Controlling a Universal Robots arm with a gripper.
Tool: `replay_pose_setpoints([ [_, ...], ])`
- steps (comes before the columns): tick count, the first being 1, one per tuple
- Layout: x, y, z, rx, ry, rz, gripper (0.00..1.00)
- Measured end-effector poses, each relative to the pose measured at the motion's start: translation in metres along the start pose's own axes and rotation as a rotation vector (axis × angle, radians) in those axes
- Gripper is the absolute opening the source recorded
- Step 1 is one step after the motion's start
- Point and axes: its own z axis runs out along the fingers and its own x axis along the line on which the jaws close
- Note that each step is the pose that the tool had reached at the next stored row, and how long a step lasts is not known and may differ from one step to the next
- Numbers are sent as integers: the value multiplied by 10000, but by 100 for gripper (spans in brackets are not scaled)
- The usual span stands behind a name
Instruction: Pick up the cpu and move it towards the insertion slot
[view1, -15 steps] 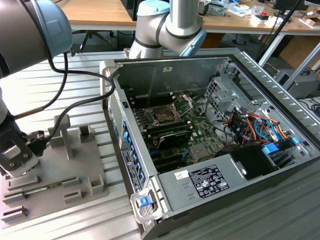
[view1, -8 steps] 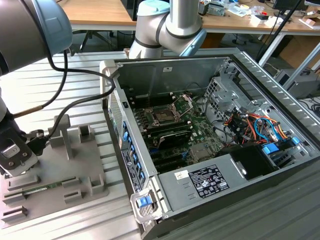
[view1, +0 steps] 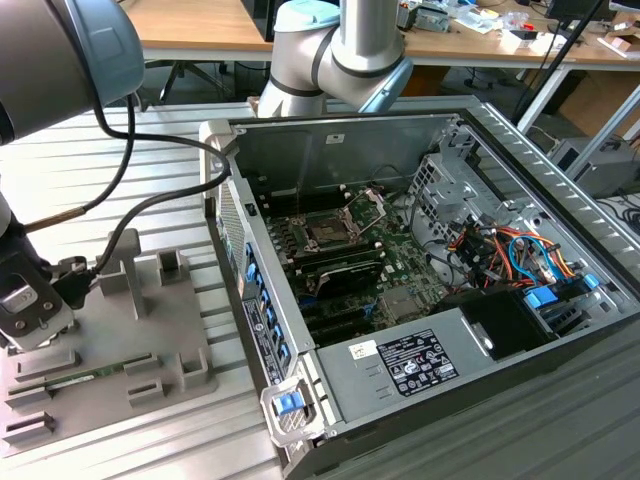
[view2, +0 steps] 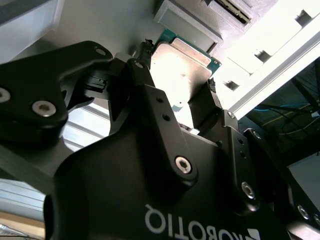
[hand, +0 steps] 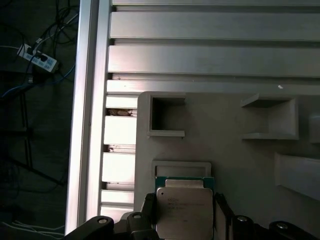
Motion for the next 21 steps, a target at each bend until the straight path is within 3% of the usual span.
replay_pose_setpoints([
  [21,0,7,-122,0,1,0,55],
])
